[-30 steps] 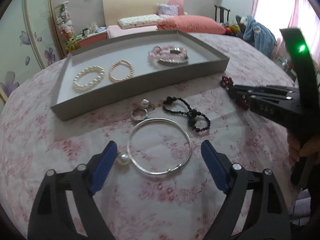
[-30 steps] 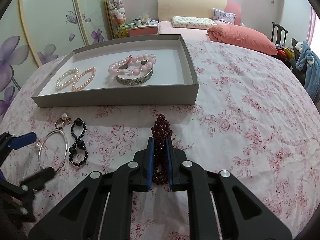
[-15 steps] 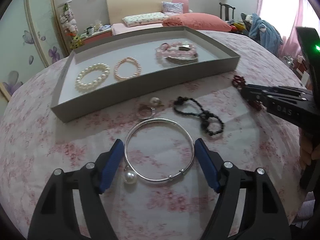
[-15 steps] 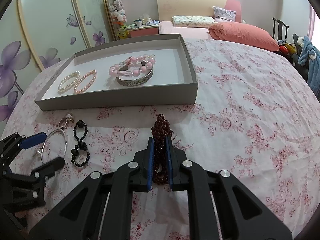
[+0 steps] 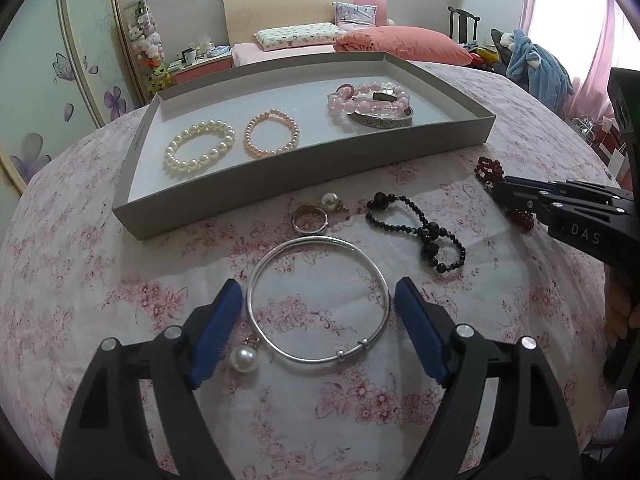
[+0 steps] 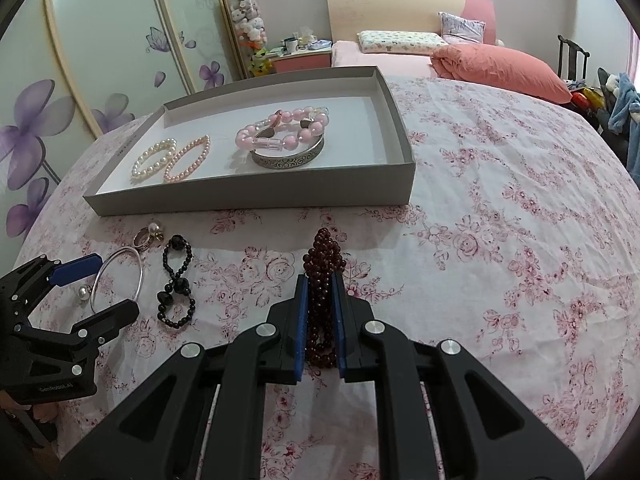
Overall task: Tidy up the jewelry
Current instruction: 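Grasp and lift the silver bangle with the left tool while the right tool holds the red bracelet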
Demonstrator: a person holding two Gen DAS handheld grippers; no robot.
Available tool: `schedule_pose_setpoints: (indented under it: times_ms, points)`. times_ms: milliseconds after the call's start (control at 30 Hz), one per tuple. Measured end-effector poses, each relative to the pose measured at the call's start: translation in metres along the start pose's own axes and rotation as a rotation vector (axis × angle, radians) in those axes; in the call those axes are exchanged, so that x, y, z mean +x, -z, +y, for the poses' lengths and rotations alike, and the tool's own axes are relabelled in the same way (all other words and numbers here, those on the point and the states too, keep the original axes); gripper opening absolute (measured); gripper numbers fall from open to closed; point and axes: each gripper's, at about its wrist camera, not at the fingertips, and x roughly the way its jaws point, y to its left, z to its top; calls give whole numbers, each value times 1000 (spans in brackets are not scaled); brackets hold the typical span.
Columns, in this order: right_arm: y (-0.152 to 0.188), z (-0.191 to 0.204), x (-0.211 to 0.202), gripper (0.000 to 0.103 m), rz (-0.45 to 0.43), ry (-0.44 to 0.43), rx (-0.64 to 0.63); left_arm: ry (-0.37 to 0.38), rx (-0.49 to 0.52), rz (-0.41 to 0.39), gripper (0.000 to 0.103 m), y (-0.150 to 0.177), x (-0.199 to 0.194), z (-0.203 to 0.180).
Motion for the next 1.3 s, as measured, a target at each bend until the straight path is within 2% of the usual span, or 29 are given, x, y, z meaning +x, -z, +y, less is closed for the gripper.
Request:
schedule_pose_setpoints:
  times_ms: [67,133,400,733,1300]
  points:
    - [0,0,0,13,0,-2,2,0,0,0,76,0,0,0]
    - [0,-1,0,13,0,-3,2,2,2,-5,72,0,-1,-1]
    - [0,-2,-4,9,-20,-6,8,4,-27,-20,71,1,-2,2]
    - [-4,12,-30,9,-110,-31,-18,10,-73,-142,71,-1,-33,8]
    - [-9,41,-84,9,-313,-98,-48,-64,-131,-366,71,4,-96,21]
